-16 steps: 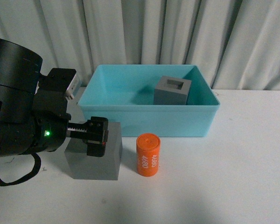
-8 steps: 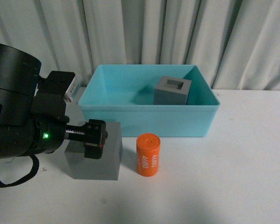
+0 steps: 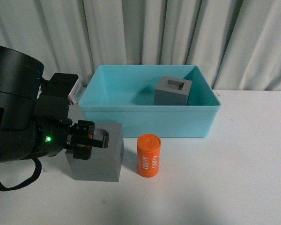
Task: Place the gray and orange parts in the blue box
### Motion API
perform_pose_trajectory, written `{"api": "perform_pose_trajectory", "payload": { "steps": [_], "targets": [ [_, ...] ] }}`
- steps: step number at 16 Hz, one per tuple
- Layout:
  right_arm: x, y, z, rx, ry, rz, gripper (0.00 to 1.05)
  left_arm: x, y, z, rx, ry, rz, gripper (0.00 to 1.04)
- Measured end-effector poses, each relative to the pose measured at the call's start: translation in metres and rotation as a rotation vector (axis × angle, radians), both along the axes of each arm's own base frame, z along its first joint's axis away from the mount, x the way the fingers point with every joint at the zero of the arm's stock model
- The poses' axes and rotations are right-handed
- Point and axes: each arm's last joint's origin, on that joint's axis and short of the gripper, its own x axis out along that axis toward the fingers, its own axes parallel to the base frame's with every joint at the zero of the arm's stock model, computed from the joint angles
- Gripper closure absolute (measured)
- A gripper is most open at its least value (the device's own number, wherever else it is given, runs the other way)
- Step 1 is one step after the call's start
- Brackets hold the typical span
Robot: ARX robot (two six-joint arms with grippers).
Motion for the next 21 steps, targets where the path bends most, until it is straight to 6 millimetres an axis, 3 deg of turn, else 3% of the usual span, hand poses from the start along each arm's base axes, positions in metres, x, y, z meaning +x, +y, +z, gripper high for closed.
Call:
{"api": "perform_pose_trajectory", "payload": {
  "steps": [2, 3, 5, 9, 13, 16, 18, 21],
  "targets": [
    [0.000, 0.000, 0.000, 0.000, 0.000, 0.000, 0.06, -0.001, 0.000, 0.001, -0.009, 0.009, -0.012, 0.81],
    [0.000, 0.000, 0.000, 0.000, 0.000, 0.000, 0.06, -0.003, 0.001, 0.005, -0.018, 0.020, -0.008, 0.85],
    [0.000, 0.000, 0.000, 0.000, 0.000, 0.000, 0.06, -0.007, 0.004, 0.010, -0.036, 0.047, -0.002, 0.86],
    [0.000, 0.000, 0.000, 0.000, 0.000, 0.000, 0.06, -0.014, 0.016, 0.040, -0.090, 0.055, 0.016, 0.87],
    [0.000, 0.000, 0.000, 0.000, 0.000, 0.000, 0.06, -0.009, 0.019, 0.064, -0.129, 0.055, 0.042, 0.87],
    [0.000, 0.000, 0.000, 0.000, 0.000, 0.000, 0.06, -0.002, 0.004, 0.100, -0.191, 0.021, 0.018, 0.87],
    [0.000, 0.000, 0.000, 0.000, 0.000, 0.000, 0.06, 0.003, -0.014, 0.137, -0.252, -0.034, -0.027, 0.88],
    [0.000, 0.000, 0.000, 0.000, 0.000, 0.000, 0.06, 0.013, -0.038, 0.171, -0.297, -0.078, -0.075, 0.88]
  ]
}}
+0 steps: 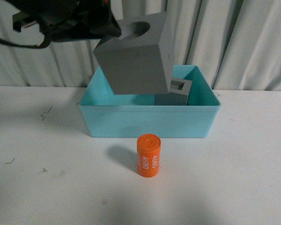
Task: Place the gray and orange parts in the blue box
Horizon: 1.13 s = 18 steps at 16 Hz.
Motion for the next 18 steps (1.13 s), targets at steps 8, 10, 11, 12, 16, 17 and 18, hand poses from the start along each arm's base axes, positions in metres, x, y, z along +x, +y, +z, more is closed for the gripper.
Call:
{"api": "perform_pose_trajectory", "payload": {
  "steps": [8, 10, 11, 12, 16, 17, 18],
  "targets": [
    [0.000, 0.000, 0.000, 0.000, 0.000, 0.000, 0.06, 0.090, -0.056, 0.012, 0.008, -0.007, 0.058, 0.88],
    [0.000, 0.000, 0.000, 0.000, 0.000, 0.000, 0.06, 0.111, -0.059, 0.006, 0.036, -0.019, 0.087, 0.88],
    [0.000, 0.000, 0.000, 0.000, 0.000, 0.000, 0.06, 0.121, -0.056, -0.002, 0.052, -0.016, 0.104, 0.88],
    [0.000, 0.000, 0.000, 0.000, 0.000, 0.000, 0.06, 0.129, -0.051, -0.011, 0.070, 0.000, 0.129, 0.88],
    [0.000, 0.000, 0.000, 0.000, 0.000, 0.000, 0.06, 0.149, -0.025, -0.039, 0.142, 0.024, 0.196, 0.88],
    [0.000, 0.000, 0.000, 0.000, 0.000, 0.000, 0.06, 0.152, -0.021, -0.043, 0.150, 0.024, 0.206, 0.88],
    [0.000, 0.000, 0.000, 0.000, 0.000, 0.000, 0.06, 0.155, -0.019, -0.044, 0.152, 0.021, 0.210, 0.88]
  ]
}}
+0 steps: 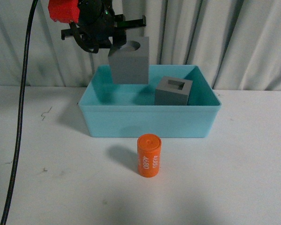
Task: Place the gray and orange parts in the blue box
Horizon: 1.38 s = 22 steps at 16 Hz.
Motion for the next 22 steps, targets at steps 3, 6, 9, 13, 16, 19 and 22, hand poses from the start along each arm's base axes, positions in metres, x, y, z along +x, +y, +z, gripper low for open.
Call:
{"api": "perform_pose_trajectory", "payload": {
  "steps": [3, 6, 9, 13, 16, 19, 22],
  "targets": [
    [0.000, 0.000, 0.000, 0.000, 0.000, 0.000, 0.06, 0.005, 0.002, -0.012, 0.020, 0.008, -0.003, 0.88],
    [0.000, 0.000, 0.000, 0.000, 0.000, 0.000, 0.06, 0.011, 0.004, -0.026, 0.030, 0.028, 0.005, 0.88],
    [0.000, 0.000, 0.000, 0.000, 0.000, 0.000, 0.06, 0.018, 0.010, -0.031, 0.035, 0.026, 0.024, 0.88],
    [0.000, 0.000, 0.000, 0.000, 0.000, 0.000, 0.06, 0.022, 0.017, -0.037, 0.058, 0.026, 0.038, 0.88],
    [0.000, 0.000, 0.000, 0.000, 0.000, 0.000, 0.06, 0.023, 0.017, -0.037, 0.063, 0.020, 0.039, 0.88],
    [0.000, 0.000, 0.000, 0.000, 0.000, 0.000, 0.06, 0.024, 0.016, -0.036, 0.063, 0.005, 0.045, 0.56],
    [0.000, 0.000, 0.000, 0.000, 0.000, 0.000, 0.06, 0.022, 0.016, -0.038, 0.057, 0.002, 0.050, 0.24]
  ]
}}
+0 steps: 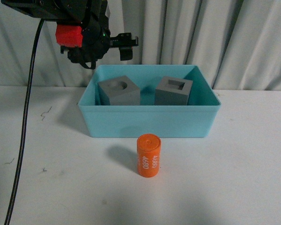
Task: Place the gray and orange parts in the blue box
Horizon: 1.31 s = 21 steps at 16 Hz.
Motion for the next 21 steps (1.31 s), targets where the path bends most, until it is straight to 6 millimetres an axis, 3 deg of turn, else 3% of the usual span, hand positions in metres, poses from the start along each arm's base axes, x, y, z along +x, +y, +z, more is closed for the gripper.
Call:
{"api": "perform_pose_trajectory", "payload": {
  "steps": [2, 4, 6, 7, 9, 10, 11, 12, 13, 15, 17, 18, 19, 20, 21],
  "targets": [
    [0.000, 0.000, 0.000, 0.000, 0.000, 0.000, 0.06, -0.012, 0.002, -0.002, -0.028, 0.007, 0.007, 0.05],
    [0.000, 0.000, 0.000, 0.000, 0.000, 0.000, 0.06, -0.029, 0.005, 0.011, -0.106, -0.001, 0.003, 0.07],
    [0.000, 0.000, 0.000, 0.000, 0.000, 0.000, 0.06, -0.072, 0.015, 0.052, -0.256, -0.094, -0.033, 0.07],
    [0.000, 0.000, 0.000, 0.000, 0.000, 0.000, 0.06, -0.111, 0.026, 0.081, -0.348, -0.162, -0.067, 0.07],
    [0.000, 0.000, 0.000, 0.000, 0.000, 0.000, 0.06, -0.173, 0.050, 0.094, -0.409, -0.193, -0.110, 0.07],
    [0.000, 0.000, 0.000, 0.000, 0.000, 0.000, 0.06, -0.216, 0.071, 0.074, -0.415, -0.152, -0.101, 0.07],
    [0.000, 0.000, 0.000, 0.000, 0.000, 0.000, 0.06, -0.253, 0.091, 0.042, -0.416, -0.039, -0.058, 0.07],
    [0.000, 0.000, 0.000, 0.000, 0.000, 0.000, 0.06, -0.298, 0.118, -0.009, -0.418, 0.089, 0.049, 0.07],
    [0.000, 0.000, 0.000, 0.000, 0.000, 0.000, 0.06, -0.320, 0.136, -0.038, -0.390, 0.108, 0.130, 0.07],
    [0.000, 0.000, 0.000, 0.000, 0.000, 0.000, 0.06, -0.328, 0.148, -0.047, -0.452, 0.106, 0.193, 0.07],
    [0.000, 0.000, 0.000, 0.000, 0.000, 0.000, 0.06, -0.327, 0.136, -0.042, -0.479, 0.054, 0.121, 0.07],
    [0.000, 0.000, 0.000, 0.000, 0.000, 0.000, 0.06, -0.326, 0.132, -0.047, -0.430, -0.052, 0.103, 0.10],
    [0.000, 0.000, 0.000, 0.000, 0.001, 0.000, 0.06, -0.331, 0.129, -0.063, -0.255, -0.208, 0.113, 0.23],
    [0.000, 0.000, 0.000, 0.000, -0.002, 0.000, 0.06, -0.349, 0.129, -0.075, -0.130, -0.249, 0.112, 0.34],
    [0.000, 0.000, 0.000, 0.000, 0.003, -0.004, 0.06, -0.350, 0.129, -0.061, -0.064, -0.393, 0.088, 0.43]
  ]
}}
